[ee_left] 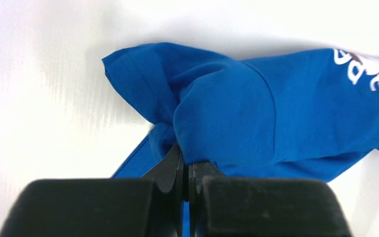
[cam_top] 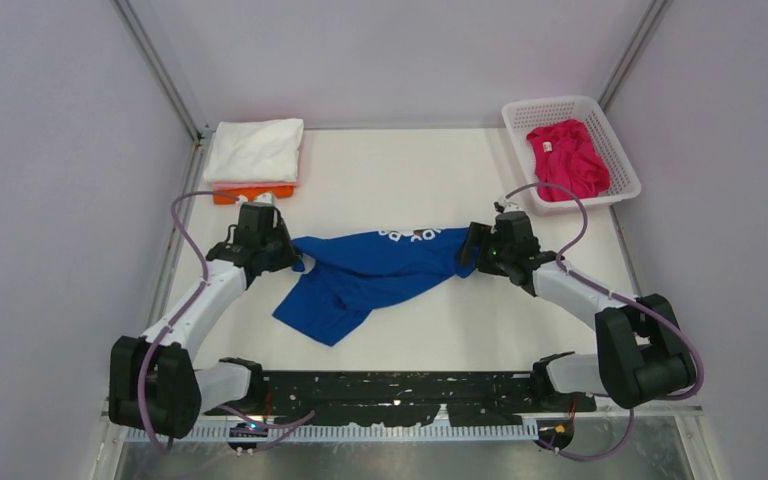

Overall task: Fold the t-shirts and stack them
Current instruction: Flatten out the tshirt

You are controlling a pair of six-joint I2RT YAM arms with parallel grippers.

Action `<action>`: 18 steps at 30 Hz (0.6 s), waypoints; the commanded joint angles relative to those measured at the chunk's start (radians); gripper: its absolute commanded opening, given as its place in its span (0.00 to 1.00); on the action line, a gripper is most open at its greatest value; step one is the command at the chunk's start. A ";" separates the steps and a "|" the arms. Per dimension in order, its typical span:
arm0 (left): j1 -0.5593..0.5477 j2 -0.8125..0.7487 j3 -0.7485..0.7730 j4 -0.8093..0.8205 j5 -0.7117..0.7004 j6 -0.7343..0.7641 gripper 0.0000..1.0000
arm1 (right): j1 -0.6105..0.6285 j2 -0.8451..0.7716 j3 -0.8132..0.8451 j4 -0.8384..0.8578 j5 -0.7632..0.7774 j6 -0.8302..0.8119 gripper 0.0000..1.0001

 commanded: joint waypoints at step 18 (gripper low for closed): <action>0.005 -0.415 0.144 -0.098 -0.111 0.006 0.00 | 0.024 -0.232 0.229 -0.063 0.147 -0.061 0.05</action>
